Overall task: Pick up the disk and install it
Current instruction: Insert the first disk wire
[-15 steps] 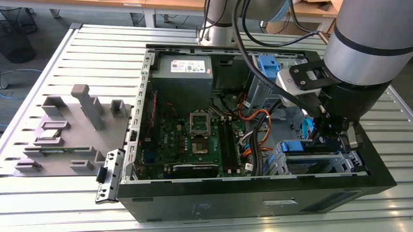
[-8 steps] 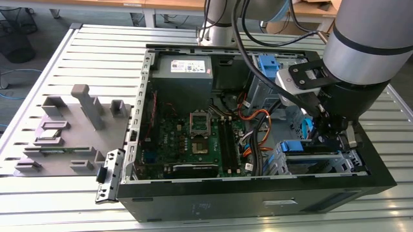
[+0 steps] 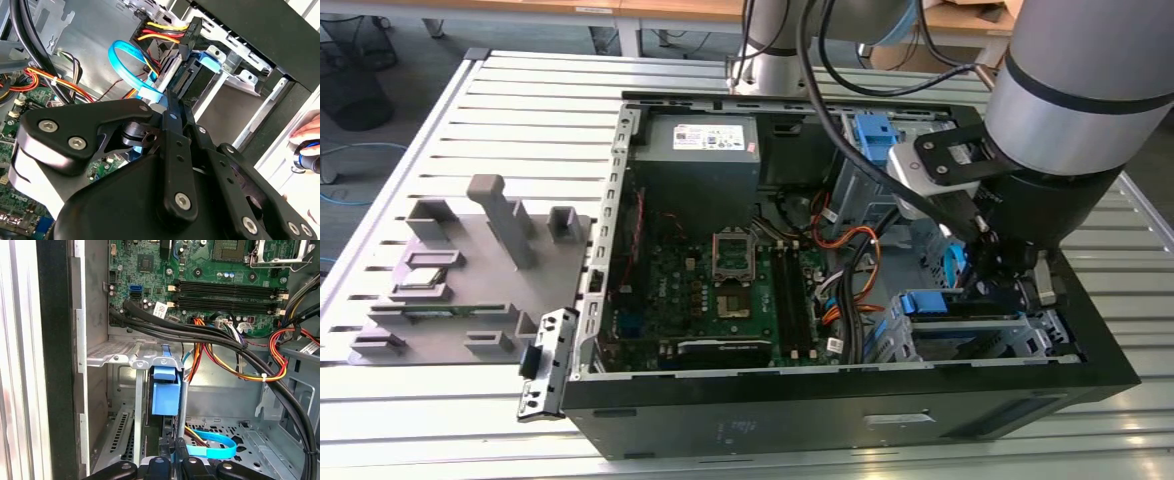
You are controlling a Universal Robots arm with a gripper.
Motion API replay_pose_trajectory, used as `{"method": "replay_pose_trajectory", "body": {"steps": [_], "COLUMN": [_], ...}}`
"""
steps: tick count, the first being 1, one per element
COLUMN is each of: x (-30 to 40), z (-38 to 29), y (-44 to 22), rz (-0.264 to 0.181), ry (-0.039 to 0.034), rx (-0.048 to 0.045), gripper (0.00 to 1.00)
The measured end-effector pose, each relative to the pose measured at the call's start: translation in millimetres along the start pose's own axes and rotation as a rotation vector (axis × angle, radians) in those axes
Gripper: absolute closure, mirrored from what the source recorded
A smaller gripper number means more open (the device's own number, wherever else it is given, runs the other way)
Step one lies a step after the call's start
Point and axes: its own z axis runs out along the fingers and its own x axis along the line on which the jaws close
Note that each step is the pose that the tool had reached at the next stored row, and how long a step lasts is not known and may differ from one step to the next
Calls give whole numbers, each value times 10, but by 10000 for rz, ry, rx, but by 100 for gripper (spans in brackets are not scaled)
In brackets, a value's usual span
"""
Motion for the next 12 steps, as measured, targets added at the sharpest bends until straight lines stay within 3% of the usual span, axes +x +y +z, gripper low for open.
{"method": "replay_pose_trajectory", "body": {"steps": [12], "x": [1], "z": [35], "y": [10], "rz": [0], "ry": [2], "rx": [86], "gripper": [84]}}
